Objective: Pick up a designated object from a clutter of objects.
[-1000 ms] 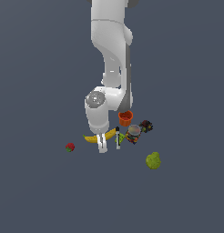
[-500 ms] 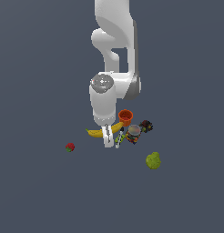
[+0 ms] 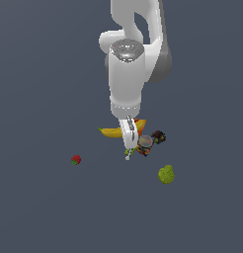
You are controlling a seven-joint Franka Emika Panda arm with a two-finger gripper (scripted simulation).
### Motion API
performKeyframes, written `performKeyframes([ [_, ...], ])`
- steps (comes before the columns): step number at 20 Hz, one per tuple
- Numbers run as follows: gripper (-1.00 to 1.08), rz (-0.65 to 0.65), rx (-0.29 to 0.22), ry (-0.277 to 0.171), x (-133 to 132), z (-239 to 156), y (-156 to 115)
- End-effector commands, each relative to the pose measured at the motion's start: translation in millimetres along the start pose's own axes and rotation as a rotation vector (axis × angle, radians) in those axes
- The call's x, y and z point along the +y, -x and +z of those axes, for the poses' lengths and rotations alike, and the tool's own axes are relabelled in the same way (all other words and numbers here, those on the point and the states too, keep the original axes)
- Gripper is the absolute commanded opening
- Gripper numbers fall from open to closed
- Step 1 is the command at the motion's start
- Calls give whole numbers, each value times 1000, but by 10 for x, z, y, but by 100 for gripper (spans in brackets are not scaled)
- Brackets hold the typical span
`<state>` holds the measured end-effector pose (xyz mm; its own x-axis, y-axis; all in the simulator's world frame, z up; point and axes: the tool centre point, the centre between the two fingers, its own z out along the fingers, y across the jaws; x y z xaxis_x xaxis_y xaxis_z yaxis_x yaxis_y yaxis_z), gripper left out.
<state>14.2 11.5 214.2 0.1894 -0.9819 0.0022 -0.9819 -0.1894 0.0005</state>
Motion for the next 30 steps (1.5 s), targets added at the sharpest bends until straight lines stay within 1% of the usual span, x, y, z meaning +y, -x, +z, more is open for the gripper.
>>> performKeyframes([
  [1, -100, 1, 1, -1, -41, -273, 94],
  [11, -100, 0, 0, -1, -226, -1274, 464],
  [16, -100, 0, -1, -1, -310, -1660, 608],
  [23, -100, -1, -2, 0, -394, -1986, 728],
  [30, -100, -1, -2, 0, -430, -2103, 770],
])
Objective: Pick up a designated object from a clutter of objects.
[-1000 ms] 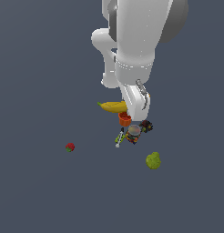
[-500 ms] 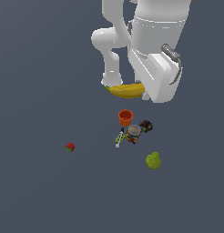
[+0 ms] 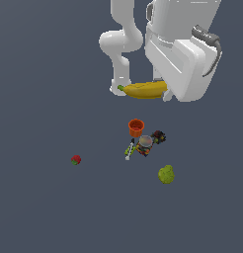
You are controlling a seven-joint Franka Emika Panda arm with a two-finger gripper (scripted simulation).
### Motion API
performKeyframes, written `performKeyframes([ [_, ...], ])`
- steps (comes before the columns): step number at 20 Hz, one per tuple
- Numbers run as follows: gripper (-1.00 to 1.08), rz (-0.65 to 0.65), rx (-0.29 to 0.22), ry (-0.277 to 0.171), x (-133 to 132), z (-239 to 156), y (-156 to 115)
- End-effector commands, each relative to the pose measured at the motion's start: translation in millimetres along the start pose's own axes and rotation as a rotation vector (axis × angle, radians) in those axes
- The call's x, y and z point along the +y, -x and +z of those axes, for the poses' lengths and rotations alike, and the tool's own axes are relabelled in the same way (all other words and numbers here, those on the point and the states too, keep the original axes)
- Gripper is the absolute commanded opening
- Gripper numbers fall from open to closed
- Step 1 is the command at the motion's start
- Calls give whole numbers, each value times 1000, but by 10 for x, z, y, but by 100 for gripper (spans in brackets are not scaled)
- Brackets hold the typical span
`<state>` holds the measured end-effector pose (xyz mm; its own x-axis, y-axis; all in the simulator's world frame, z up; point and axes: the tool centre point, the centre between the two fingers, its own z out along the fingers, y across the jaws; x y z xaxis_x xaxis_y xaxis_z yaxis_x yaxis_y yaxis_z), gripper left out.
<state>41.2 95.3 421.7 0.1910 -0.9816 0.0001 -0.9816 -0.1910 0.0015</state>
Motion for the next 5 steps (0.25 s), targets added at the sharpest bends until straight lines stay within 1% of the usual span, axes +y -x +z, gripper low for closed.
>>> performKeyframes([
  [1, -100, 0, 0, -1, -8, -27, 4],
  [5, -100, 0, 0, -1, -8, -9, -3],
])
